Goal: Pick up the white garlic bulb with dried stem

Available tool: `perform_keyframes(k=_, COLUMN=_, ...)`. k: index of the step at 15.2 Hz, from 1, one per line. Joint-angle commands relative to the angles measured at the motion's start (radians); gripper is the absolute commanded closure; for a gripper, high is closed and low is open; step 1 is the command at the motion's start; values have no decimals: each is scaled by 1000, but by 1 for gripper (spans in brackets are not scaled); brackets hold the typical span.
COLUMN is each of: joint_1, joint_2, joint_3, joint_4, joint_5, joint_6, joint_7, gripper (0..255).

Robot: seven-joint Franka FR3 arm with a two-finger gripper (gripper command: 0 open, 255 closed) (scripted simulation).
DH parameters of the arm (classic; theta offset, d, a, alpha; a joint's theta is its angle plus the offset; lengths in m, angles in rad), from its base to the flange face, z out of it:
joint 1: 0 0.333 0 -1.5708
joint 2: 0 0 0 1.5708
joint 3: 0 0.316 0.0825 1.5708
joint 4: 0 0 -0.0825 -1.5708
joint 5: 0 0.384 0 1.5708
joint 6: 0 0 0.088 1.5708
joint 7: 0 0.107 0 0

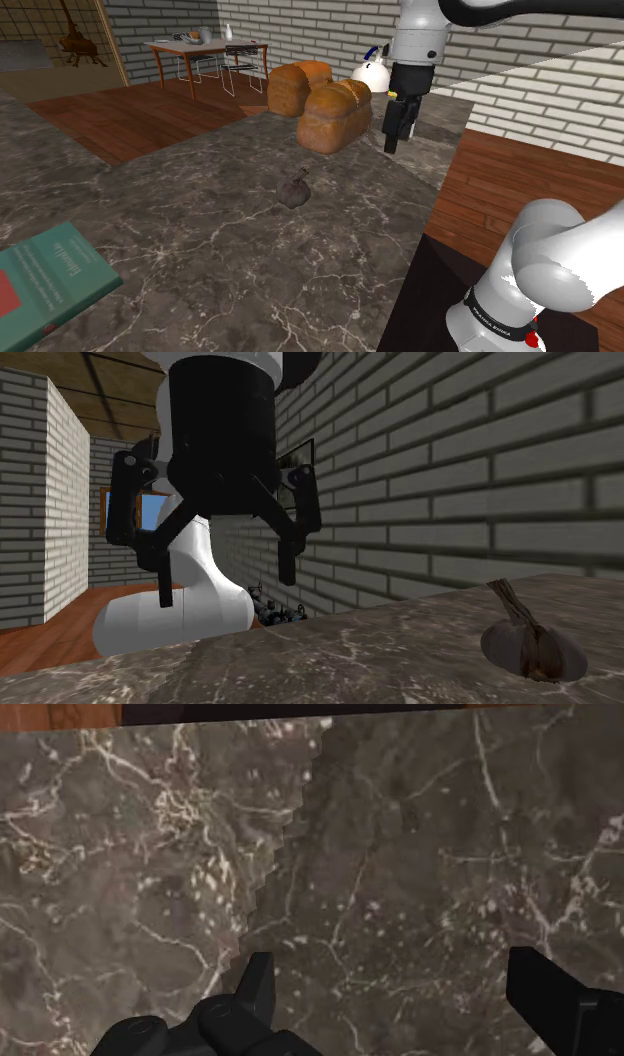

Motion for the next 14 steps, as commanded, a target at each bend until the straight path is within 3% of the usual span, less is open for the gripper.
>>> perform_keyframes(k=1, joint_1=13, joint_2=47, joint_3=29, joint_4=42, joint_5=33, joint_6=10, joint_7=38, gripper=0)
perform_keyframes(k=14, joint_1=84, joint_2=359, joint_3=205, joint_4=347, joint_5=164, joint_6=75, joint_7=277, gripper=0)
